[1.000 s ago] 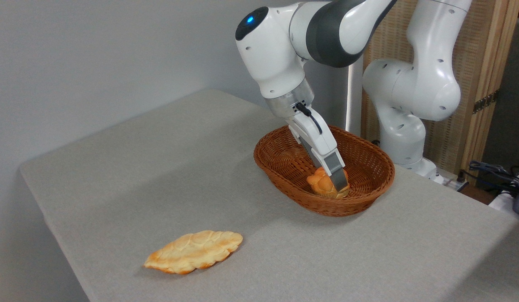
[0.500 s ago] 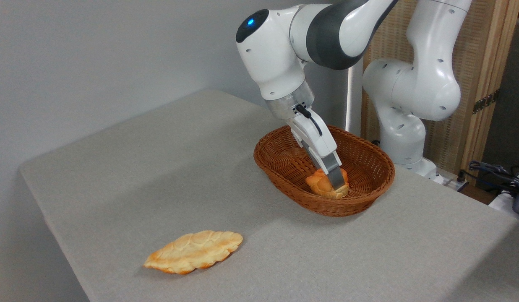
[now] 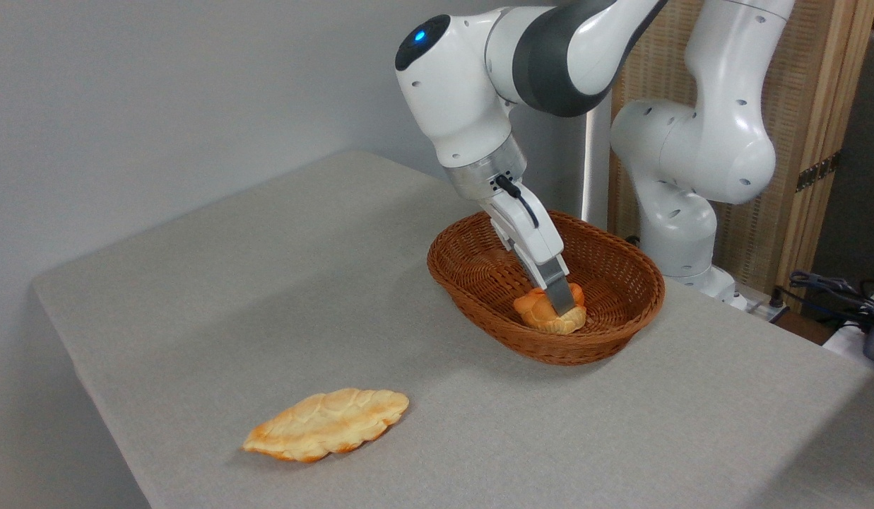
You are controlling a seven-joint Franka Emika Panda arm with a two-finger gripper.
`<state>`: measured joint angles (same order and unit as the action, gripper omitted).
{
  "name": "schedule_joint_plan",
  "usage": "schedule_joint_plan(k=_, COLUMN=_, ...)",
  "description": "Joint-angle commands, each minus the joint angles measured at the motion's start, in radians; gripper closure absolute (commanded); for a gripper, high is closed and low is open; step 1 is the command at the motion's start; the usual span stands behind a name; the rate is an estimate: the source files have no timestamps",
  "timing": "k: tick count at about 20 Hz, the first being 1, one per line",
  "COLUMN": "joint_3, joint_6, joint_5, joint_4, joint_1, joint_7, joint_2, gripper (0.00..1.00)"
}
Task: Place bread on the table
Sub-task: 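Close the gripper on the round bun inside the basket, then lift the bun out of the basket and carry it beside the pastry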
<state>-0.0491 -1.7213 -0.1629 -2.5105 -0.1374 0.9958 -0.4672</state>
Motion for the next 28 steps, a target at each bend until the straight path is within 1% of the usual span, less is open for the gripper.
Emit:
schedule_joint_plan(k=1, joint_3=0.017, joint_6=0.006, joint_5=-0.017, joint_4=0.004, joint_1=-0.01, joint_7=0.004, joint_2=0.002, gripper=1.0)
schedule_joint_plan(k=9, joint_3=0.031, joint_6=0.138, joint_5=-0.007, joint_4=0.139, joint_1=-0.013, joint_7=0.017, joint_2=0.002, gripper=1.0)
schedule_joint_plan(k=12, joint_3=0.031, joint_6=0.163, joint_5=-0.004, joint_4=0.228, joint_1=-0.016, joint_7=0.018, joint_2=0.033, gripper=1.0)
schedule_joint_plan(k=14, joint_3=0.031, joint_6=0.164, joint_5=0.0, joint_4=0.326, joint_1=-0.016, joint_7=0.017, joint_2=0.093, gripper=1.0)
schedule_joint_plan(k=15, joint_3=0.031, joint_6=0.164, joint_5=0.011, joint_4=0.381, joint_1=-0.018, joint_7=0.014, joint_2=0.126, gripper=1.0)
schedule_joint_plan(k=18, joint_3=0.029, joint_6=0.163, joint_5=0.06, joint_4=0.519, joint_1=-0.018, joint_7=0.012, joint_2=0.211, gripper=1.0)
schedule_joint_plan(k=19, joint_3=0.029, joint_6=0.16, joint_5=0.081, joint_4=0.566, joint_1=-0.018, joint_7=0.003, joint_2=0.251, gripper=1.0)
schedule_joint_plan(k=21, joint_3=0.04, joint_6=0.155, joint_5=0.149, joint_4=0.663, joint_1=-0.018, joint_7=-0.058, joint_2=0.343, gripper=1.0)
schedule_joint_plan(k=22, joint_3=0.057, joint_6=0.143, joint_5=0.164, joint_4=0.691, joint_1=-0.018, joint_7=-0.107, joint_2=0.376, gripper=0.98)
schedule_joint_plan(k=23, joint_3=0.078, joint_6=0.126, joint_5=0.164, joint_4=0.711, joint_1=-0.018, joint_7=-0.143, joint_2=0.407, gripper=0.97)
schedule_joint_plan(k=26, joint_3=0.126, joint_6=0.024, joint_5=0.169, joint_4=0.717, joint_1=-0.018, joint_7=-0.244, joint_2=0.458, gripper=0.91)
schedule_joint_plan(k=27, joint_3=0.146, joint_6=-0.004, joint_5=0.171, joint_4=0.716, joint_1=-0.018, joint_7=-0.273, joint_2=0.482, gripper=0.87)
schedule_joint_plan(k=28, joint_3=0.164, joint_6=-0.035, joint_5=0.169, joint_4=0.716, joint_1=-0.018, joint_7=-0.305, joint_2=0.511, gripper=0.81)
